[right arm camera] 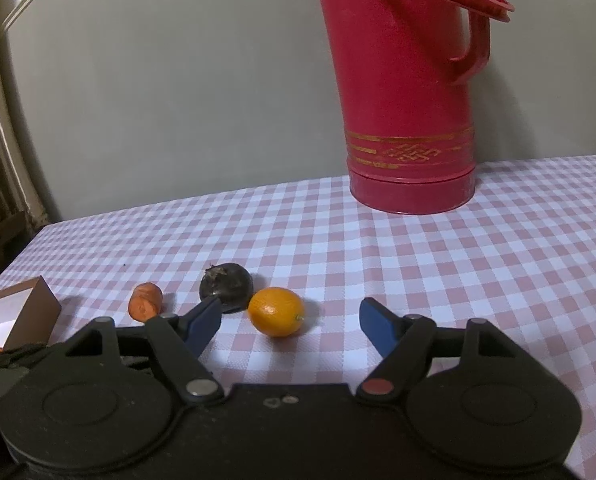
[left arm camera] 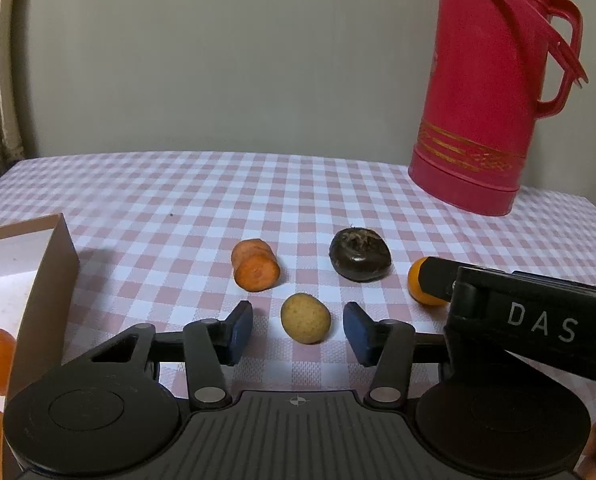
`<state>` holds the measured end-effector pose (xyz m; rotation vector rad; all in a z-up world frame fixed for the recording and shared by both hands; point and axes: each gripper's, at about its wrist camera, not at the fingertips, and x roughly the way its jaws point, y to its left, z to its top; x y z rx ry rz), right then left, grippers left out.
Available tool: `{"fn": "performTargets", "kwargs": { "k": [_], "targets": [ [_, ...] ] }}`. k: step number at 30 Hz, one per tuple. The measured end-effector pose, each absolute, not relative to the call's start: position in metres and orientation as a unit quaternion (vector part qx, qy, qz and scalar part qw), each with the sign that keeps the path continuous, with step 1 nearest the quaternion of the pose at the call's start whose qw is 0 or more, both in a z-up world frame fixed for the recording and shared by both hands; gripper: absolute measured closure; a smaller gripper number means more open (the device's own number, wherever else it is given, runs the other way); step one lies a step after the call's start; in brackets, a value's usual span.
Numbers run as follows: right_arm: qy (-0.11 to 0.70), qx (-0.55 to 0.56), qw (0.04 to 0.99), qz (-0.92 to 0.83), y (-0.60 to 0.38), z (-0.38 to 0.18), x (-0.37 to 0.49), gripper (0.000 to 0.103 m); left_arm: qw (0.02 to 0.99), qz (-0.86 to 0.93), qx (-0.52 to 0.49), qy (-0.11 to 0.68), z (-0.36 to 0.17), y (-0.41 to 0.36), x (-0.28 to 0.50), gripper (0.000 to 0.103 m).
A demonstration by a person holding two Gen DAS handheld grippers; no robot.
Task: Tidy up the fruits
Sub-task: 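Close the left gripper on the tan round fruit while the right moves to a small orange, then close the right gripper on the small orange while the left holds the tan fruit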
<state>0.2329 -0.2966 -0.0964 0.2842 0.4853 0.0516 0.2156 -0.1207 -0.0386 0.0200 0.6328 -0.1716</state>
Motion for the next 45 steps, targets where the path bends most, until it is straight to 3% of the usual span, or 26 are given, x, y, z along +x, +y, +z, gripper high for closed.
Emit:
{"fn": "performTargets", "kwargs": {
  "k": [2, 4, 10, 27, 30, 35, 45],
  "targets": [
    [0.239, 0.143, 0.96, 0.025, -0.297, -0.097, 0.233, 0.034, 0.947, -0.085, 0.007, 0.311, -0.039, -0.12, 0.217, 0.053],
    [0.239, 0.145, 0.96, 0.025, -0.297, -0.097, 0.234, 0.034, 0.947, -0.087, 0.004, 0.31, -0.039, -0.119, 0.217, 0.064],
    [0.241, 0.143, 0.959, 0.028, -0.296, -0.097, 0.234, 0.034, 0.947, -0.084, 0.011, 0.31, -0.038, -0.116, 0.215, 0.076],
    [0.266, 0.142, 0.953, 0.027, -0.289, -0.102, 0.253, 0.048, 0.946, -0.078, 0.035, 0.312, -0.038, -0.108, 0.214, 0.077],
    [0.27, 0.138, 0.952, 0.031, -0.287, -0.103, 0.257, 0.053, 0.946, -0.077, 0.038, 0.312, -0.038, -0.109, 0.213, 0.077],
    [0.273, 0.124, 0.953, 0.037, -0.281, -0.103, 0.26, 0.075, 0.946, -0.076, 0.038, 0.312, -0.038, -0.11, 0.214, 0.076],
    [0.269, 0.125, 0.954, 0.05, -0.287, -0.099, 0.25, 0.075, 0.946, -0.075, 0.041, 0.312, -0.038, -0.11, 0.211, 0.076]
  ]
}}
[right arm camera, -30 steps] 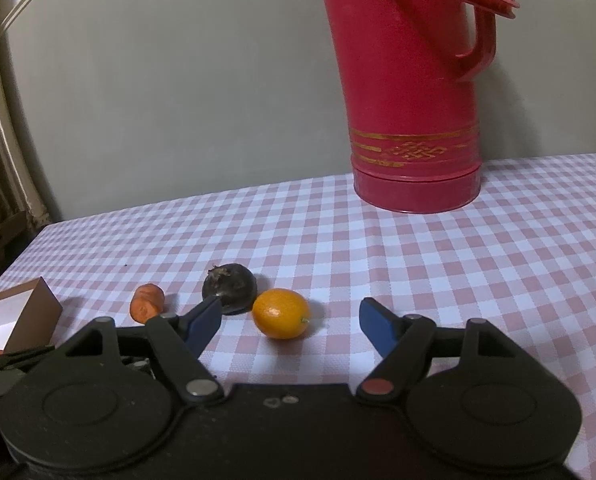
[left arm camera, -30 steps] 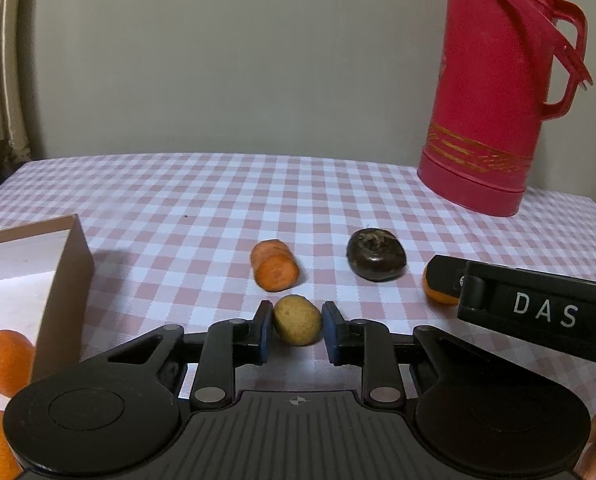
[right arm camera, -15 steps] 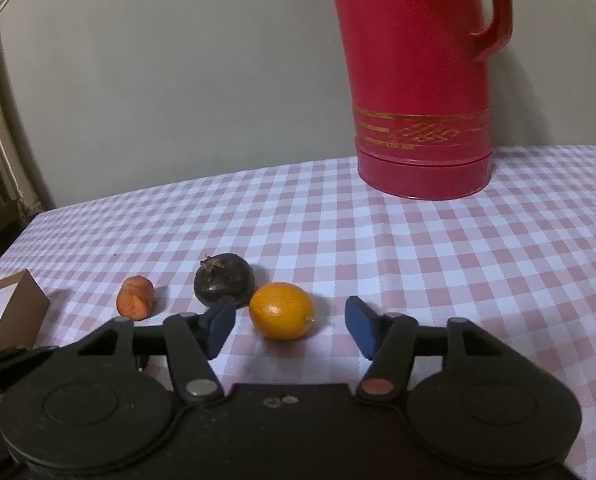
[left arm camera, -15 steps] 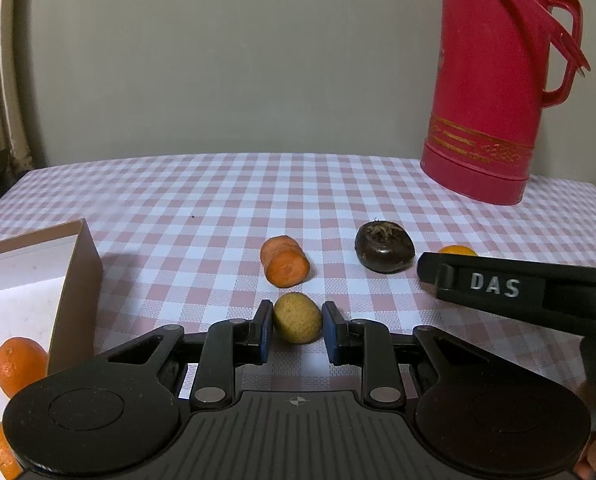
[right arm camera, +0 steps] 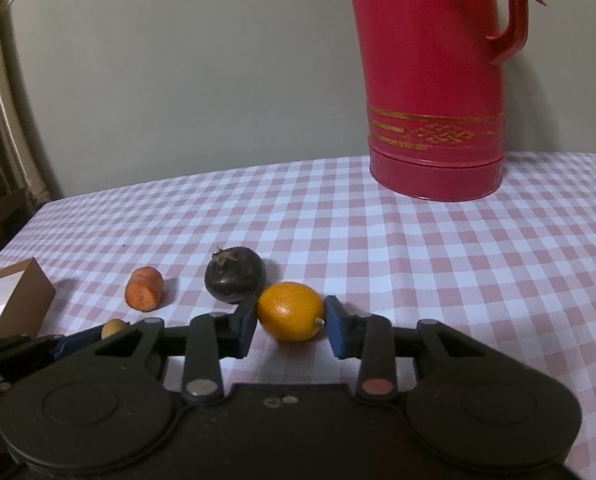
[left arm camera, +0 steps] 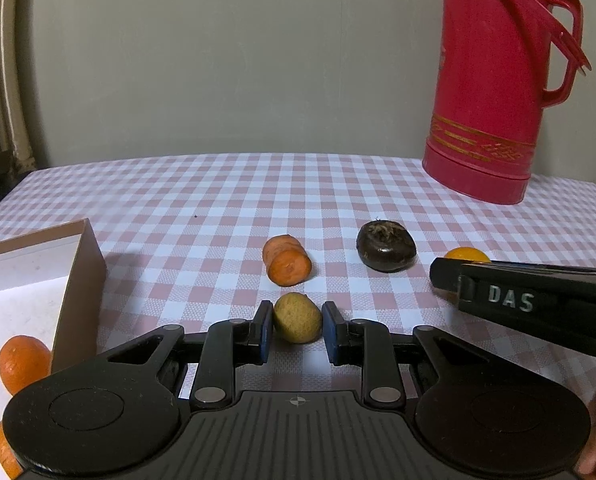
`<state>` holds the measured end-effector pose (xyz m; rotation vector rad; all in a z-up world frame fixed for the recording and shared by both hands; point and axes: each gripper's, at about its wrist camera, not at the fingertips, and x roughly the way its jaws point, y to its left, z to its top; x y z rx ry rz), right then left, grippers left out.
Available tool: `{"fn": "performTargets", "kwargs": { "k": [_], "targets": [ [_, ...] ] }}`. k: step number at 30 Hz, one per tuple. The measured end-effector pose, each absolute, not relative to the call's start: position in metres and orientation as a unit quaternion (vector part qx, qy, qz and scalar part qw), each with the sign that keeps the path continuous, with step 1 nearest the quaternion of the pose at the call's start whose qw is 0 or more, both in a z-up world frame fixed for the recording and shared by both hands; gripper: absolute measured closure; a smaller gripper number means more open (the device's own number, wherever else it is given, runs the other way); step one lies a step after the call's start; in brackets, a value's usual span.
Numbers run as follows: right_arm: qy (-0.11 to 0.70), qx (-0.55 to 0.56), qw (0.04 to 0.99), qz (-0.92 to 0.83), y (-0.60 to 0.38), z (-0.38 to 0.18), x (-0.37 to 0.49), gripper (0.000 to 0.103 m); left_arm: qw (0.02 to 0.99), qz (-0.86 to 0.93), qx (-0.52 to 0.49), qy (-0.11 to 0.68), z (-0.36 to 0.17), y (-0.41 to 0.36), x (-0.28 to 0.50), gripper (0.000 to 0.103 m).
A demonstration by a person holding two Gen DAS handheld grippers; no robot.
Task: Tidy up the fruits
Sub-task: 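Close the right gripper on the small orange while the left holds the tan fruit, then carry the tan fruit and small orange in both grippers over the white box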
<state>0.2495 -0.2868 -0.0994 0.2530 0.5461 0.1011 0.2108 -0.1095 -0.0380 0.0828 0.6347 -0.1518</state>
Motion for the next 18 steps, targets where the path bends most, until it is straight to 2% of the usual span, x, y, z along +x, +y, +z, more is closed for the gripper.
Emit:
{"fn": "performTargets", "kwargs": {
  "k": [18],
  "targets": [
    [0.275, 0.116, 0.951, 0.086, -0.291, -0.093, 0.202, 0.075, 0.944, -0.109, 0.066, 0.304, -0.029, -0.11, 0.167, 0.077]
  ]
}}
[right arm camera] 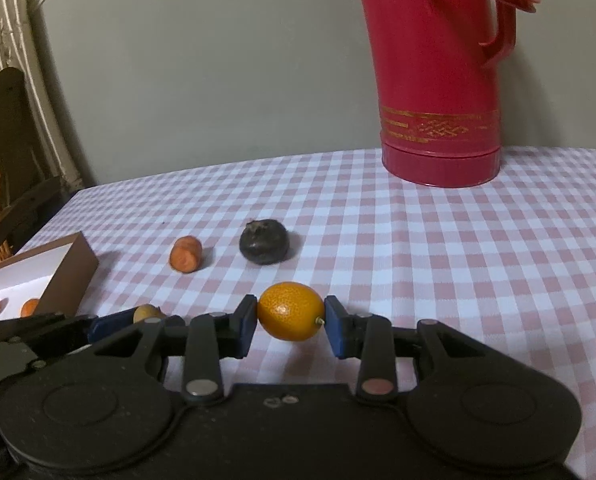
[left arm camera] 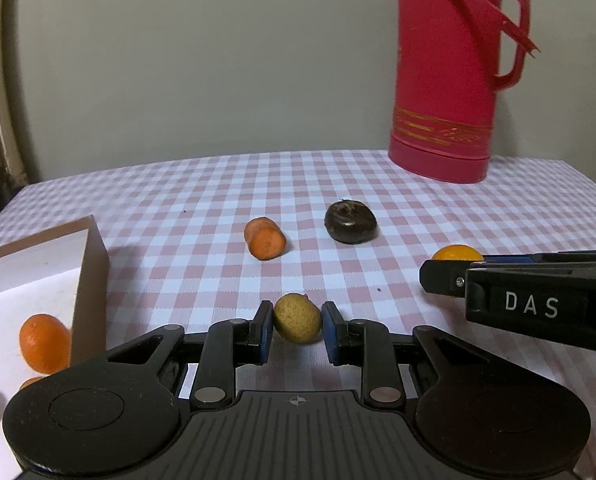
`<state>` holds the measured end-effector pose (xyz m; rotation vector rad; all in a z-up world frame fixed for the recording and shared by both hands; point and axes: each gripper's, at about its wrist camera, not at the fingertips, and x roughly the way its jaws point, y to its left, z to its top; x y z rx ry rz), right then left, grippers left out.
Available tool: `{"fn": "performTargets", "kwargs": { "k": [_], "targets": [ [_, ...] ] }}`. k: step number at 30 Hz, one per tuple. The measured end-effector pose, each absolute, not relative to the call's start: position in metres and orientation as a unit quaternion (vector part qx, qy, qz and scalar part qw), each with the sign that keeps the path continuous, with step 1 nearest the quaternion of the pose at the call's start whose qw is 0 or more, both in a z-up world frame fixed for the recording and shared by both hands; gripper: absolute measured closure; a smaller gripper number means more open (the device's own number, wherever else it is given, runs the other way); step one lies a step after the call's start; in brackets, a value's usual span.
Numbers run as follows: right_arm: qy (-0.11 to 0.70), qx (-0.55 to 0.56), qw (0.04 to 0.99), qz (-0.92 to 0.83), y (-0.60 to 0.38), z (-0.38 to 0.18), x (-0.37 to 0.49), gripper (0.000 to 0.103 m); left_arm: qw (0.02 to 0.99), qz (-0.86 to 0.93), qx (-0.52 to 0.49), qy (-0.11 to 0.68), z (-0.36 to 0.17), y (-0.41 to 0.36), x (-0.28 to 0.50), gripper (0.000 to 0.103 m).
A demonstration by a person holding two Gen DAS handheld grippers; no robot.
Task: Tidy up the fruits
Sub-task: 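Carry the tan fruit and small orange in both grippers over the white box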
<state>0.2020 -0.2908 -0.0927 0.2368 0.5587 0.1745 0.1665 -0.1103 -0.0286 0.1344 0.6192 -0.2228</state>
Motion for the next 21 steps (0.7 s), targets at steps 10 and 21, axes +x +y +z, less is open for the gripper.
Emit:
{"fn": "performTargets", "kwargs": {
  "k": [10, 21],
  "targets": [
    [0.277, 0.111, 0.95, 0.088, -0.278, -0.091, 0.173, 0.075, 0.944, -0.123, 0.067, 0.298, -0.018, -0.098, 0.137, 0.077],
    [0.274, 0.106, 0.952, 0.082, -0.263, -0.086, 0.132, 0.075, 0.948, -0.133, 0.068, 0.282, -0.003, -0.076, 0.103, 0.077]
  ]
}}
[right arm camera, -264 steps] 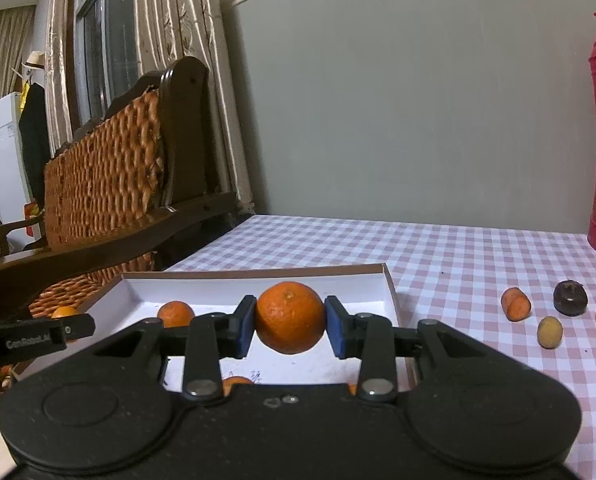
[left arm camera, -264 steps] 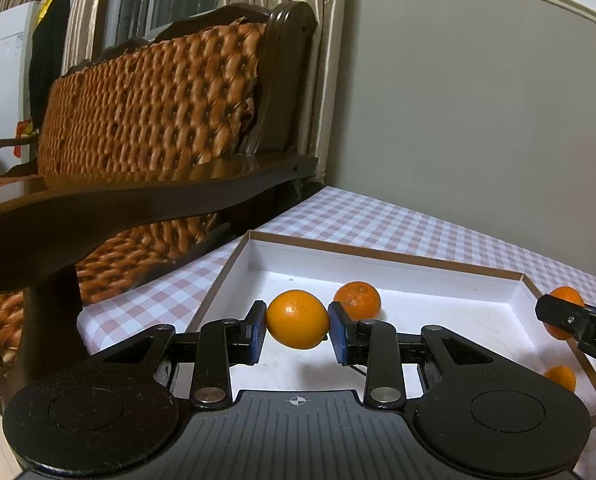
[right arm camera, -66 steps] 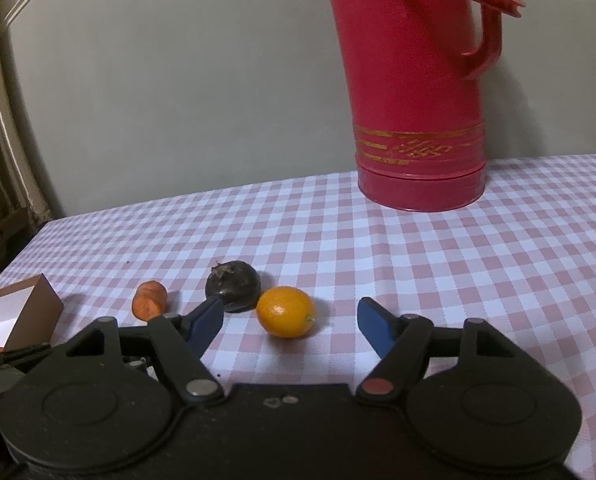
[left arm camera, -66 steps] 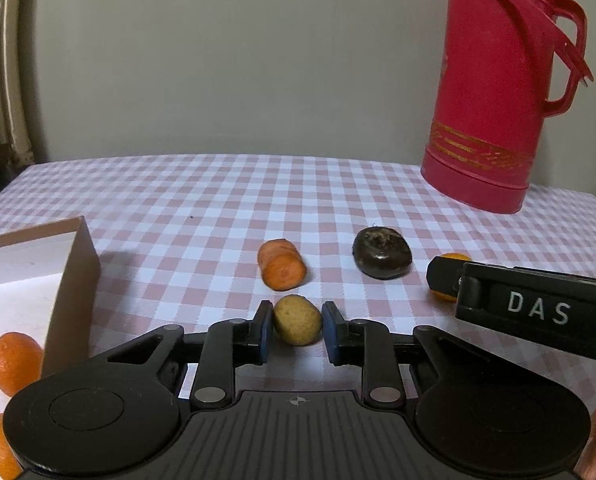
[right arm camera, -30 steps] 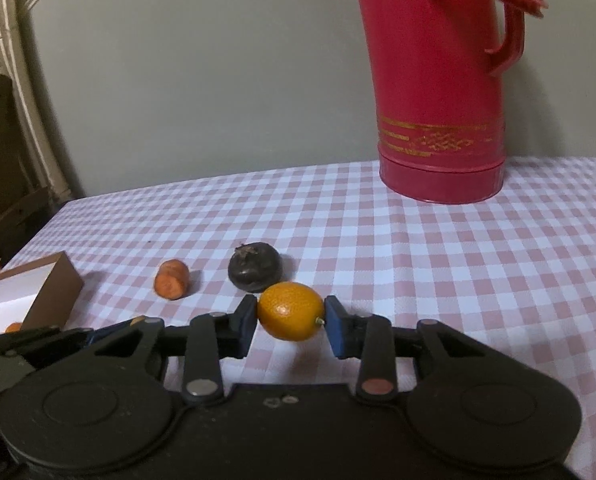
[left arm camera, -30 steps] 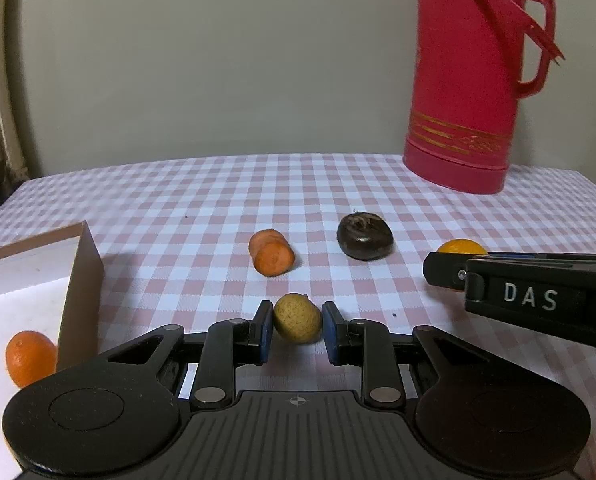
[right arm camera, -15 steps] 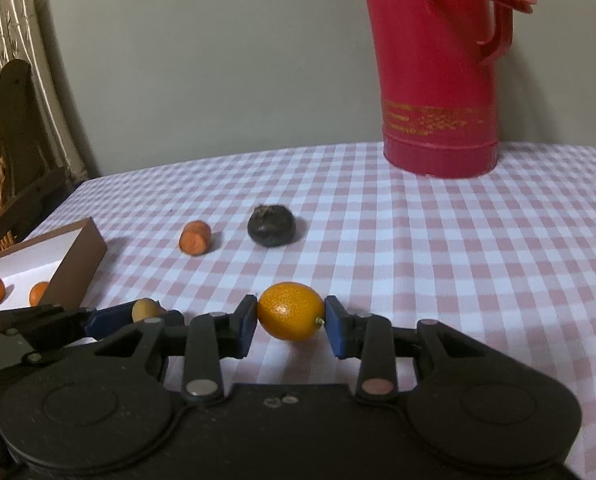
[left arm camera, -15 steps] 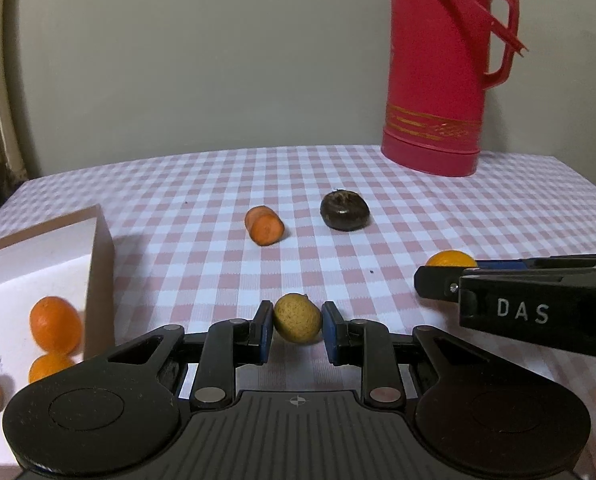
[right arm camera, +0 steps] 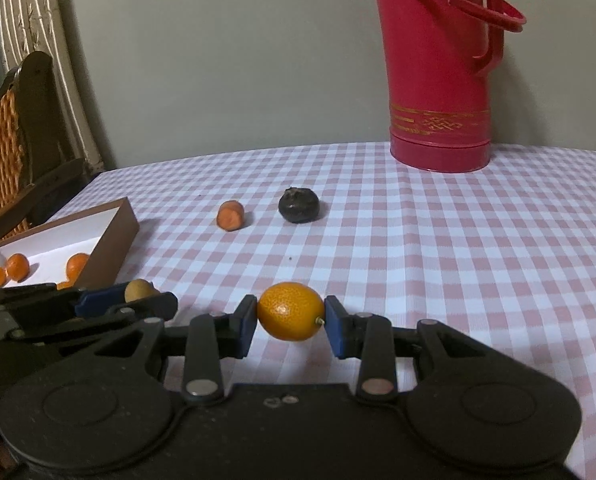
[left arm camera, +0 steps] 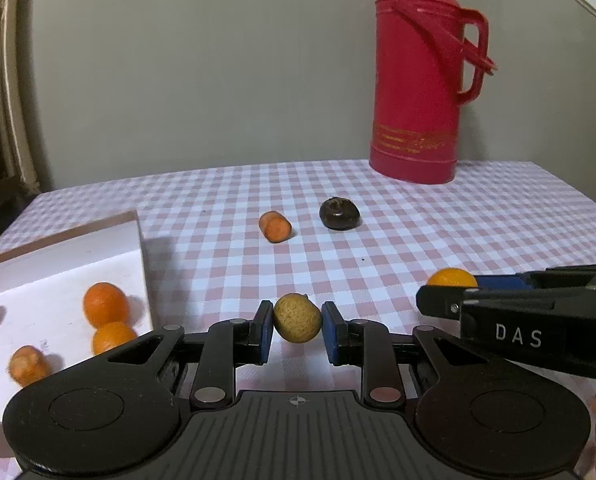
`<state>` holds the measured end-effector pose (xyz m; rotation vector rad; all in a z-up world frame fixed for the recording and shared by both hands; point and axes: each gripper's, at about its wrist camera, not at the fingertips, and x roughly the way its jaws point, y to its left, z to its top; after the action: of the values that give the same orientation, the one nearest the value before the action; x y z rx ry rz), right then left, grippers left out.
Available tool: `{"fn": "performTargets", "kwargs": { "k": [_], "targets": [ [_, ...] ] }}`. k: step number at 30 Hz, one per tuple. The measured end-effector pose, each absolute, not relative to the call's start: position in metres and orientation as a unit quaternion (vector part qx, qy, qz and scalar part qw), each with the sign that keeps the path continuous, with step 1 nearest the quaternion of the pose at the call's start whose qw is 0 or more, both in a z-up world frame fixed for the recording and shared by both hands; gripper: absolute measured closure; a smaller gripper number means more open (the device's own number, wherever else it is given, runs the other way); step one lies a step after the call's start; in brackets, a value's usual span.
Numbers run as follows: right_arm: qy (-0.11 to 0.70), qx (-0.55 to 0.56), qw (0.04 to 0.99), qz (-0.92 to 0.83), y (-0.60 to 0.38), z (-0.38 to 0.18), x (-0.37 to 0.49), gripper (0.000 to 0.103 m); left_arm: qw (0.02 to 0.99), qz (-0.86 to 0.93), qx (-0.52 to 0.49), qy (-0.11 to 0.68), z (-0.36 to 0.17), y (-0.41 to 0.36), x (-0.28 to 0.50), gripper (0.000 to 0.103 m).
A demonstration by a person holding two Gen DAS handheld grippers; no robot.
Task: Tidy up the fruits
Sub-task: 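Carry the tan fruit and small orange in both grippers over the white box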
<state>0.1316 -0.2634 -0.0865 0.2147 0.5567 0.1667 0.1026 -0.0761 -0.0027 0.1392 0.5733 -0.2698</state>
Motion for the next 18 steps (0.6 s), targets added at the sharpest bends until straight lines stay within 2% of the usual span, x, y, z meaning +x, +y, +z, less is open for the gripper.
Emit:
{"fn": "performTargets", "kwargs": {
  "k": [18],
  "targets": [
    [0.255, 0.096, 0.955, 0.117, -0.227, -0.071, 0.097, 0.075, 0.962, -0.116, 0.027, 0.245, 0.021, -0.027, 0.068, 0.077]
  ]
}}
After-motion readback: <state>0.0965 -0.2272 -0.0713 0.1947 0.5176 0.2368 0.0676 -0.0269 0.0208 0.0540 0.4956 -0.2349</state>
